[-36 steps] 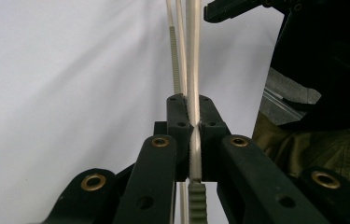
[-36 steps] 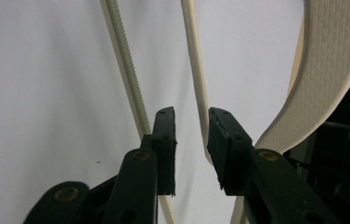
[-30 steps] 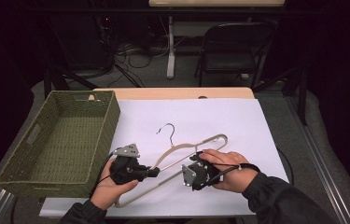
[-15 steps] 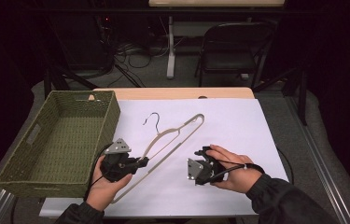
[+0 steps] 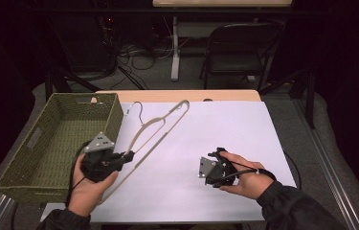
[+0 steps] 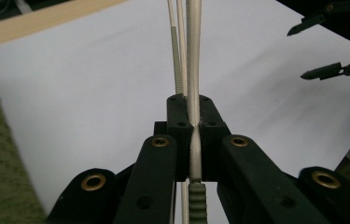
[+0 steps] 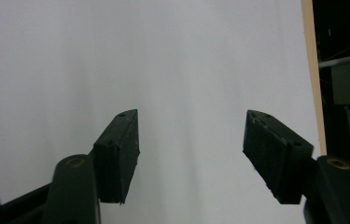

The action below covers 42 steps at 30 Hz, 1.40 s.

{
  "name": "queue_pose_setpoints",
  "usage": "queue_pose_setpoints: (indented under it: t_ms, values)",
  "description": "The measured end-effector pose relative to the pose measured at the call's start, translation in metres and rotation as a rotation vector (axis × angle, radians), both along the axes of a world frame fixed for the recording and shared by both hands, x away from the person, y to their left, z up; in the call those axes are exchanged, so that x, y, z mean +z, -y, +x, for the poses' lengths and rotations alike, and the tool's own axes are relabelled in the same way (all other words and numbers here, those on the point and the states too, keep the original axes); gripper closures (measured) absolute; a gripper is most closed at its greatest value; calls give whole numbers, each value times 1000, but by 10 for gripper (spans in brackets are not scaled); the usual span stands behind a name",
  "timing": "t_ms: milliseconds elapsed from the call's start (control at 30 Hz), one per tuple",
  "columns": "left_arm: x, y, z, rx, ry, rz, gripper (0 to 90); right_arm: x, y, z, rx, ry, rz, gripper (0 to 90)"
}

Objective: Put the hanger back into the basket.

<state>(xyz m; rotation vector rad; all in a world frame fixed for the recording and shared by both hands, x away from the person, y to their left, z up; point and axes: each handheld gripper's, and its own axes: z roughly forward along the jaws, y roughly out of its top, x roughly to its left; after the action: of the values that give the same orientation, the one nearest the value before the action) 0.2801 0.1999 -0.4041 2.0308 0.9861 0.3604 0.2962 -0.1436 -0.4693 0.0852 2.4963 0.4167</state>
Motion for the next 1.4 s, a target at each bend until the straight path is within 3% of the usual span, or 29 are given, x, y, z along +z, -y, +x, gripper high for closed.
queue_pose_setpoints:
  t_ms: [33,233,400,633,767,933,1167,1400]
  values:
    - [5,-6,-1,10,9,-2,869,-1,2,0,-26,-12,10,333]
    - [31,-46,-2,93,46,-15,869,-3,9,3,-44,-5,16,297]
    - [37,-75,3,135,52,-19,869,-4,11,3,-54,-16,25,297]
    - [36,-112,11,194,55,-24,869,-7,12,4,-60,-20,20,297]
    - [33,-133,17,206,62,9,869,-8,13,5,-60,-19,16,297]
    - [26,-159,25,229,40,21,869,-9,13,5,-68,-18,17,297]
    - [15,-190,37,206,13,51,869,-10,13,6,-76,-19,13,297]
    - [13,-209,42,181,-2,24,869,-11,12,7,-72,-12,15,297]
